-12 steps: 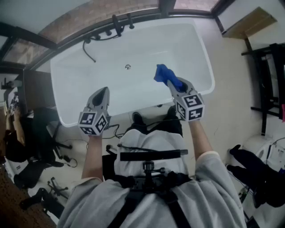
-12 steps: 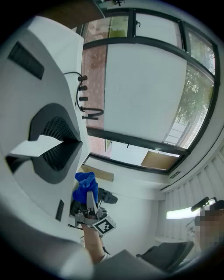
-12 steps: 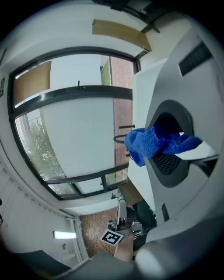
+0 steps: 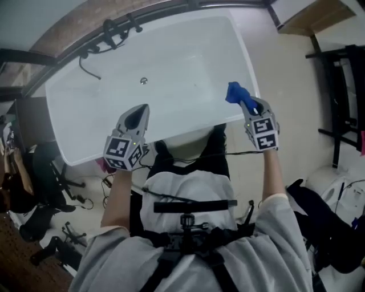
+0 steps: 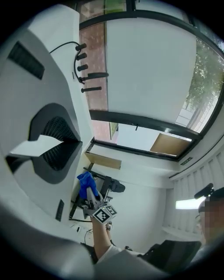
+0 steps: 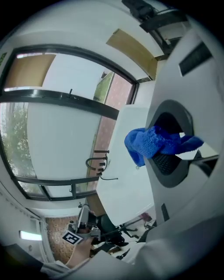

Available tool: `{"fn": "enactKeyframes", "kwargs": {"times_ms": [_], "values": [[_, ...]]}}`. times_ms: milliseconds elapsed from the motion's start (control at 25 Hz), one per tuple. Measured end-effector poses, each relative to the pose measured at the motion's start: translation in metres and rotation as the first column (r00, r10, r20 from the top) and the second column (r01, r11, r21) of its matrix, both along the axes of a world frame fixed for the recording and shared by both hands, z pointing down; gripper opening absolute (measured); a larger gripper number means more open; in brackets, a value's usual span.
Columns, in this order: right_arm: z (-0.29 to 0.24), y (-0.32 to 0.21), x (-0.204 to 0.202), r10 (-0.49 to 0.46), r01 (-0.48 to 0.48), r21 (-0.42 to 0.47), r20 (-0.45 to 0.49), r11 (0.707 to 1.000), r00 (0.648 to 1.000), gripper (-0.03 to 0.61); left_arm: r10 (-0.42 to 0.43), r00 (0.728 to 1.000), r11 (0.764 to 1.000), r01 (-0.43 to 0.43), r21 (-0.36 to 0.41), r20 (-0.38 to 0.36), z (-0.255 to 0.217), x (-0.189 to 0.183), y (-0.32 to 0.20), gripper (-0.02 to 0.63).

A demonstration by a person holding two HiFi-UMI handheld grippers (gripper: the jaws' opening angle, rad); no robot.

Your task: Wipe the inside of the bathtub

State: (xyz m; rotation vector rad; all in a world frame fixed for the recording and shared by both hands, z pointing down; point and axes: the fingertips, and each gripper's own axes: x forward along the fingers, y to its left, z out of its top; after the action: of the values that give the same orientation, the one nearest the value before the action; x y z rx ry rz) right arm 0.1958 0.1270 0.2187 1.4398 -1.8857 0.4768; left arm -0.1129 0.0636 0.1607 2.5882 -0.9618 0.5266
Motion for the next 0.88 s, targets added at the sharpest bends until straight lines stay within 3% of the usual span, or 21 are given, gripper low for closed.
{"fn": "enactKeyframes", "kwargs": {"times_ms": [200,400,560,880], "values": [[0.062,-0.019,0.056,-0.151,0.149,-0.114,-0.010,0.982,0.988,0.075,-0.015,1.000,0.999,0.015,-0.044,0.011,0.039,0.096,-0.009,0.003],[0.133,-0.022,0.095,-0.293,0.273,-0.278,-0.032,0.921,0.956,0.075,-0.007,0.999,0.998,0.010,-0.067,0.047,0.082,0.176,-0.012,0.003],[0.184,-0.019,0.092,-0.346,0.287,-0.422,-0.068,0.860,0.936,0.074,0.036,0.998,0.995,-0.032,-0.090,0.046,0.118,0.192,-0.007,0.003],[0.266,0.006,0.083,-0.373,0.222,-0.596,-0.142,0.771,0.917,0.074,0.161,0.986,0.979,-0.155,-0.135,0.034,0.200,0.206,0.009,0.003]]}}
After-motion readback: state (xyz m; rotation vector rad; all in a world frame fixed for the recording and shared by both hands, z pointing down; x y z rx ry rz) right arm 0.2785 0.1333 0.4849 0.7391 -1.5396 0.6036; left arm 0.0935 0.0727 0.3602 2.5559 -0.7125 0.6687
